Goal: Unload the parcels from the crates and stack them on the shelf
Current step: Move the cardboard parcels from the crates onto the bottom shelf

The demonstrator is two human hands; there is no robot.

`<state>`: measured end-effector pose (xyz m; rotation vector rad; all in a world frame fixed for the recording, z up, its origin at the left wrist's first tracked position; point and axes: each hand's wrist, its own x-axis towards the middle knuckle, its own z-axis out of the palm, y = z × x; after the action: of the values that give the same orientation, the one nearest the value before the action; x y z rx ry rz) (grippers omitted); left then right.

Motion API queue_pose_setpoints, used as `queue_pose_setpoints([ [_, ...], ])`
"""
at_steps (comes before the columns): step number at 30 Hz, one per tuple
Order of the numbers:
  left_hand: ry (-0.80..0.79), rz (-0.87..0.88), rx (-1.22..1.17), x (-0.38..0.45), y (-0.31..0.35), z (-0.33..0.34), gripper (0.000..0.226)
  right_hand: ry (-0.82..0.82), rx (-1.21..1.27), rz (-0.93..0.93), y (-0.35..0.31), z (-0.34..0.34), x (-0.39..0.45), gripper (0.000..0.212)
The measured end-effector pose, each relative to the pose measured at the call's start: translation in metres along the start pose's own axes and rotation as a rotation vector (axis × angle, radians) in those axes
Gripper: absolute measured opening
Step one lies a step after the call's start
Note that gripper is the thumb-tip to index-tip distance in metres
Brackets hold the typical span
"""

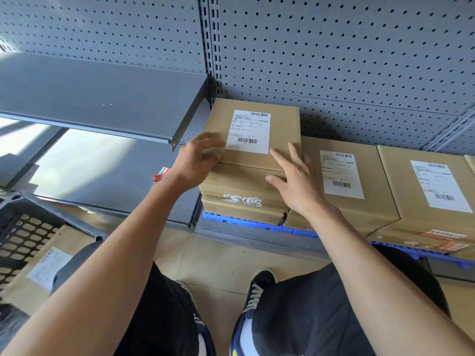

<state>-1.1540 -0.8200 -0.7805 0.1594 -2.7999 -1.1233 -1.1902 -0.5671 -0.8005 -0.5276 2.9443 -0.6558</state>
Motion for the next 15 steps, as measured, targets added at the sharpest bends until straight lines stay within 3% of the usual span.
queue_pose_setpoints([
  [15,0.036,0.130,0.337,-0.014,0.008,0.007,0.034,0.085,-0.123,-0.110,-0.001,0.010,-0.004,0.055],
])
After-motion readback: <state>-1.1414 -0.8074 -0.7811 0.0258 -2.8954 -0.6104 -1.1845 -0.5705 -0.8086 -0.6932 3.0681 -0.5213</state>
